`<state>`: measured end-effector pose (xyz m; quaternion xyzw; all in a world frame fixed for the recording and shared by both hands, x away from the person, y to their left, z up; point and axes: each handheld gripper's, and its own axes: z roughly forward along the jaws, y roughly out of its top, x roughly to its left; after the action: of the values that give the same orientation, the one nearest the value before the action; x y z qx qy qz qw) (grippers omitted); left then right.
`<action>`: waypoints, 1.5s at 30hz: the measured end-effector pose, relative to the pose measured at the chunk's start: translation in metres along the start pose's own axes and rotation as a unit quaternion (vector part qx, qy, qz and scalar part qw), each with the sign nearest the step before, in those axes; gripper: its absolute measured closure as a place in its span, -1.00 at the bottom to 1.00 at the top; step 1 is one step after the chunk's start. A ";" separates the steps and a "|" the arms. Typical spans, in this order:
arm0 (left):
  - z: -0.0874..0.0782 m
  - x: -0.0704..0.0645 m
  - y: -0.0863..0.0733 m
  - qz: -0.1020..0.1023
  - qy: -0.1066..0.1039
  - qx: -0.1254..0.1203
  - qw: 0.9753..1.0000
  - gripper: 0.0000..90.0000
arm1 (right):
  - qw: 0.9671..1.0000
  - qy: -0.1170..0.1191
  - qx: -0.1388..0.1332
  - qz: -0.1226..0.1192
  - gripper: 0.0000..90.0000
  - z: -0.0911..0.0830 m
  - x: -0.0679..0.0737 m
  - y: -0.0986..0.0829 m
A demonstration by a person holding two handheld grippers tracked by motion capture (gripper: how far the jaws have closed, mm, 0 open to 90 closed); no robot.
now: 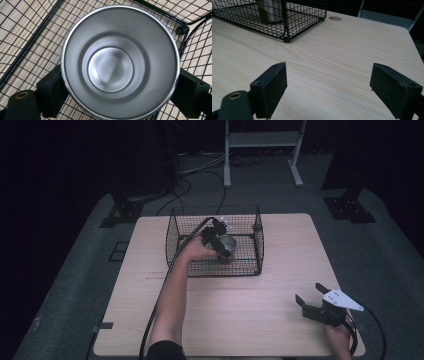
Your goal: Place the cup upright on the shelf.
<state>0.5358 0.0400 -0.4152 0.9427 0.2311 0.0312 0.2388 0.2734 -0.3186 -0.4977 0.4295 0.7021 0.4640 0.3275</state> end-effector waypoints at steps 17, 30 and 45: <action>-0.019 -0.003 -0.001 -0.008 0.002 -0.030 1.000 -0.82 | 1.000 -0.001 0.002 -0.004 -0.70 0.000 0.001 0.000; -0.040 -0.006 -0.004 -0.005 0.007 -0.057 0.998 -0.82 | 1.000 -0.004 0.004 -0.004 -0.70 0.001 0.001 0.000; -0.074 -0.022 -0.013 0.020 0.014 -0.098 0.995 -0.83 | 1.000 -0.010 0.008 -0.008 -0.70 0.001 0.003 0.000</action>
<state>0.4977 0.0727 -0.3545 0.9187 0.2117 0.0715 0.3258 0.2732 -0.3158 -0.4978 0.4311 0.7059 0.4517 0.3344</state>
